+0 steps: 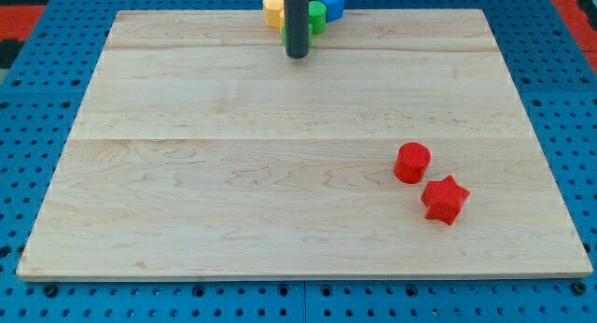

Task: Push the red circle into group of blocks

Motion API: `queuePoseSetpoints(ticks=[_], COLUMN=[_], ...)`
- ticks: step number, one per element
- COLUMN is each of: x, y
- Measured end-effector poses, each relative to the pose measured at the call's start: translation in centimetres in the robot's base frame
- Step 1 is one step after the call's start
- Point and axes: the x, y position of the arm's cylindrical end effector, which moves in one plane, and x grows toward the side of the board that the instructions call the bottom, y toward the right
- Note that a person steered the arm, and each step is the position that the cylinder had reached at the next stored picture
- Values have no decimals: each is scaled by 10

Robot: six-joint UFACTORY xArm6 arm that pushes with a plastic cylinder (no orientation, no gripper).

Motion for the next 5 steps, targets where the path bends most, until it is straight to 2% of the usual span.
queuePoseSetpoints(ticks=[2, 3, 4, 5], x=[-12, 3, 35, 120], y=[0, 27, 112, 203])
